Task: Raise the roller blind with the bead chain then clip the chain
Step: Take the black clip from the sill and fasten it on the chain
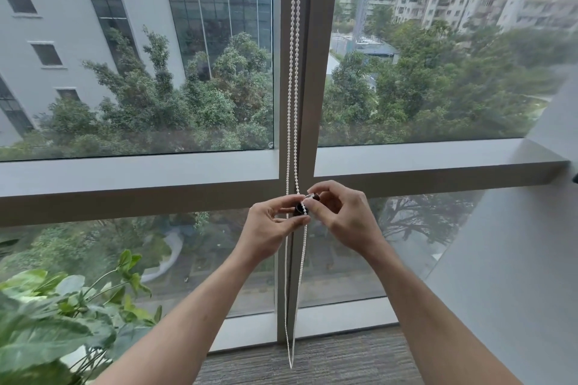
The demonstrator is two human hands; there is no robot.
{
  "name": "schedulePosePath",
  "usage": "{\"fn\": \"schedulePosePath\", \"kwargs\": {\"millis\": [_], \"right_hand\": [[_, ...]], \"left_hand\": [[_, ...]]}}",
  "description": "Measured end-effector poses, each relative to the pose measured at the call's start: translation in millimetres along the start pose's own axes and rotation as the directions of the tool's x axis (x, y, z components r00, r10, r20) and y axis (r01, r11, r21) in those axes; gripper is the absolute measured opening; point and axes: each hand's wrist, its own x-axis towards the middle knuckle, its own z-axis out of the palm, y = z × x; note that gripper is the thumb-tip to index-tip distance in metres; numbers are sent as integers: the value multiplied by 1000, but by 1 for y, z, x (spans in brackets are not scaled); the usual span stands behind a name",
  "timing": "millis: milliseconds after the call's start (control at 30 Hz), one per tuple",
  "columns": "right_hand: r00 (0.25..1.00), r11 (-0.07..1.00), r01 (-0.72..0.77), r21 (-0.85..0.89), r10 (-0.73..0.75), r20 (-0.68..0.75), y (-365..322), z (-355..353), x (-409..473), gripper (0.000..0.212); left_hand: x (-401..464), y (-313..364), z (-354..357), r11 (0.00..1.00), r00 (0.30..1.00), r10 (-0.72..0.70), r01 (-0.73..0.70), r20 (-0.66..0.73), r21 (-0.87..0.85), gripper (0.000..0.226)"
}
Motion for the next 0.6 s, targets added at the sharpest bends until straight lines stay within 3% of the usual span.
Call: {"fn": "schedulePosePath", "kwargs": {"millis": [267, 400, 600], "right_hand": [[977, 970, 157, -184, -126, 171, -17, -11, 6, 26], [971, 960, 198, -199, -163, 177, -26, -12, 7, 34], [947, 932, 274, -236, -220, 232, -32, -12, 12, 25]], "left_hand": [[0, 10, -5, 997, 998, 37, -33, 58, -69, 33], [0, 14, -8, 997, 995, 47, -41, 85, -69, 34], [1, 10, -13, 993, 994, 12, 1, 108, -118, 29]]}}
